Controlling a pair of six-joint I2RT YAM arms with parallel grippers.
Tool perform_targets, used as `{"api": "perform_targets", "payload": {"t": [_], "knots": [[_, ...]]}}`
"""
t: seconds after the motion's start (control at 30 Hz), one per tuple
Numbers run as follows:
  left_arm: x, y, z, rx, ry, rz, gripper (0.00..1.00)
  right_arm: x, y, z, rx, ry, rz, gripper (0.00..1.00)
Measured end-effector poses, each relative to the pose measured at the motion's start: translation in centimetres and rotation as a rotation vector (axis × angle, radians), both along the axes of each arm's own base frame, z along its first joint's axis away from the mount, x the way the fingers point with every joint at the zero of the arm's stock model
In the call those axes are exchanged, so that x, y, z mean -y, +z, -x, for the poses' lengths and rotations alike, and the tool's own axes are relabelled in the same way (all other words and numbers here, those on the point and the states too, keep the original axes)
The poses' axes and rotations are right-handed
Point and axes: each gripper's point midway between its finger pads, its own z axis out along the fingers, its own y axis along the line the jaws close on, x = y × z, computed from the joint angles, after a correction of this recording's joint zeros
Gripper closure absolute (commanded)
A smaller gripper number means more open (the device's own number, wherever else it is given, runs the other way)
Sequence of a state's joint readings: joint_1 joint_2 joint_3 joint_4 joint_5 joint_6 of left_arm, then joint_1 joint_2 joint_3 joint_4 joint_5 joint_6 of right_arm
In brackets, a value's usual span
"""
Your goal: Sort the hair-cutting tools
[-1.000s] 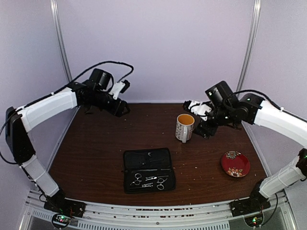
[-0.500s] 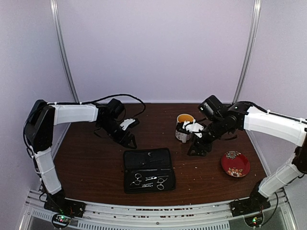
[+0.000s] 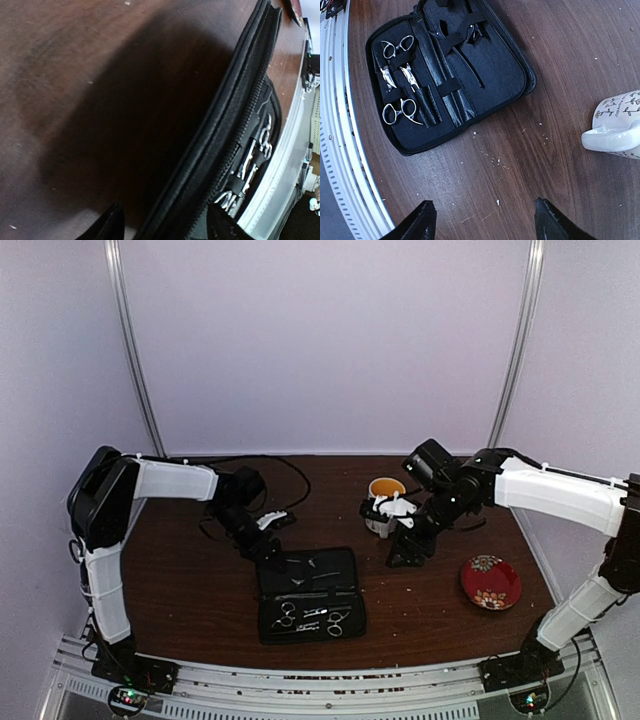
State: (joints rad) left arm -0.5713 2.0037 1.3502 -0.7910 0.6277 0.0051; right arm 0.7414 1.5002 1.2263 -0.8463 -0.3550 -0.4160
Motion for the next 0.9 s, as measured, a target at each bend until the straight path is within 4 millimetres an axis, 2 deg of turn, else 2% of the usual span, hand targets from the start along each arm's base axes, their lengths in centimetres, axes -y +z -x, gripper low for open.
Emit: {"api": "perform_targets", "payload": {"t": [0.1, 0.23, 0.37, 0.47, 0.57, 0.67, 0.8, 0.9], "knots": [[0.5, 0.9, 1.1, -0.019, -0.028, 0.025, 0.49, -0.4, -0.1, -0.2, -0.016, 0.007, 0.003, 0.33], [1.9, 3.4, 2.8, -0.014, -0.077, 0.082, 0.48, -0.9, -0.4, 0.0, -0.041, 0.017, 0.011, 0.33], [3.9, 6.1, 5.6, 0.018, -0.162, 0.133, 0.46, -1.2, -0.3, 0.2, -0.050, 0.026, 0.013, 0.34], [4.7, 7.0, 7.8, 0.029, -0.213, 0.149, 0.45, -1.2, -0.2, 0.3, -0.055, 0.030, 0.015, 0.34], [4.7, 6.6, 10.3, 0.003, -0.239, 0.146, 0.44, -1.3, -0.2, 0.6, -0.057, 0.037, 0.017, 0.36], [4.0, 4.4, 12.5, -0.058, -0.229, 0.109, 0.45, -1.8, -0.4, 1.2, -0.057, 0.063, 0.021, 0.45], [3.8, 2.9, 13.7, -0.088, -0.204, 0.094, 0.48, -3.0, -0.9, 2.9, -0.046, 0.131, 0.038, 0.52], [3.9, 2.6, 13.7, -0.086, -0.171, 0.108, 0.51, -4.1, -1.8, 5.0, -0.021, 0.216, 0.066, 0.57]]}}
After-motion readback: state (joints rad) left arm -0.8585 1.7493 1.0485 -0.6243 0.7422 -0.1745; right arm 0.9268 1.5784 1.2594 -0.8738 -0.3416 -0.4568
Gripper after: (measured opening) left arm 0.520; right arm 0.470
